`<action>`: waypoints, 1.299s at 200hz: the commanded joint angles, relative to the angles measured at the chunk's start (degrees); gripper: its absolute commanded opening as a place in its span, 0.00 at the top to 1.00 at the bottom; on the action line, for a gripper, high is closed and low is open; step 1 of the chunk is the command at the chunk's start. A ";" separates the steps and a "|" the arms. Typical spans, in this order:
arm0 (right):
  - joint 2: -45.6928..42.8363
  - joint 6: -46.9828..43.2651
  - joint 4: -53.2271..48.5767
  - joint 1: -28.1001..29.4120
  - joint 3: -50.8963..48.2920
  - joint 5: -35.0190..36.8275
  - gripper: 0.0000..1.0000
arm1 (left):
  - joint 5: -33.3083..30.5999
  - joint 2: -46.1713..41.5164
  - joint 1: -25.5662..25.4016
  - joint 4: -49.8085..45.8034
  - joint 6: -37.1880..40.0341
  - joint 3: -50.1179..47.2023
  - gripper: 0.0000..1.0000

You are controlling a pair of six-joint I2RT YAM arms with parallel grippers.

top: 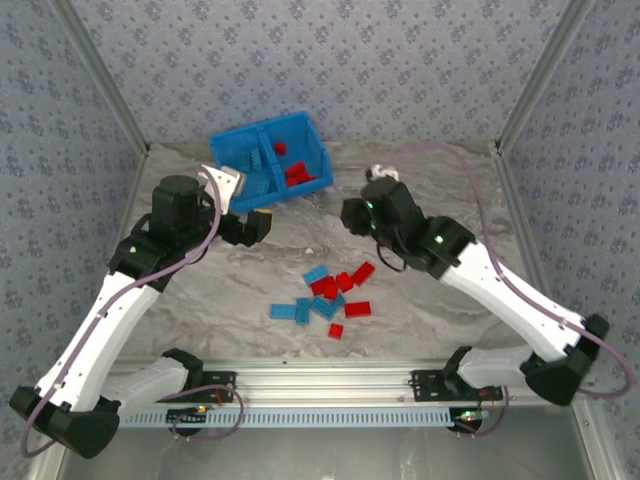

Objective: Sort the legos into containers by color

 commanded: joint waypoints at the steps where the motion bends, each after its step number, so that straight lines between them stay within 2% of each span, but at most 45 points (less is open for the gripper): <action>1: 11.15 -8.62 3.12 -0.91 9.62 -3.48 0.71 | 7.60 -0.85 1.01 3.07 -1.23 -0.88 0.01; 40: 32.35 -9.36 1.87 -5.50 29.01 -8.95 0.72 | 6.70 -0.85 1.54 3.84 -2.25 -1.78 0.01; 60: 43.85 -9.75 -1.84 -7.23 40.98 -9.58 0.72 | 6.29 -0.85 1.81 3.25 -1.59 -1.96 0.01; 87: 58.62 -9.59 -5.78 -9.27 57.15 -8.32 0.72 | 2.25 -0.68 1.81 1.08 0.68 -2.03 0.01; 117: 69.29 -6.40 -4.27 -12.14 67.65 -11.60 0.72 | 0.32 -1.07 1.81 0.79 1.44 -2.46 0.01; 128: 71.08 -5.38 -1.52 -13.04 67.87 -13.13 0.71 | 0.37 -1.11 1.81 1.11 1.34 -2.79 0.01; 142: 73.40 -4.84 3.24 -14.48 68.32 -19.68 0.69 | 0.21 -0.82 1.81 1.23 1.36 -2.96 0.01; 164: 78.33 -2.34 3.82 -15.75 73.16 -24.40 0.65 | 0.04 0.07 1.83 0.97 1.34 -2.68 0.01; 174: 79.58 -1.54 3.55 -15.85 74.95 -24.76 0.62 | 0.07 0.29 1.81 1.06 1.35 -2.75 0.01; 187: 79.65 -0.75 4.10 -15.81 75.21 -24.35 0.47 | 0.04 0.55 1.81 1.03 1.42 -2.84 0.01; 194: 79.41 -0.12 3.98 -15.88 75.54 -23.92 0.43 | -0.06 0.62 1.81 1.10 1.43 -2.84 0.01; 225: 75.63 0.17 1.89 -15.71 76.26 -22.78 0.40 | -0.61 0.91 1.81 1.03 1.51 -3.02 0.01; 260: 65.61 -4.27 -6.16 -14.42 72.98 -19.69 0.39 | -0.76 0.69 1.81 0.95 1.36 -3.02 0.01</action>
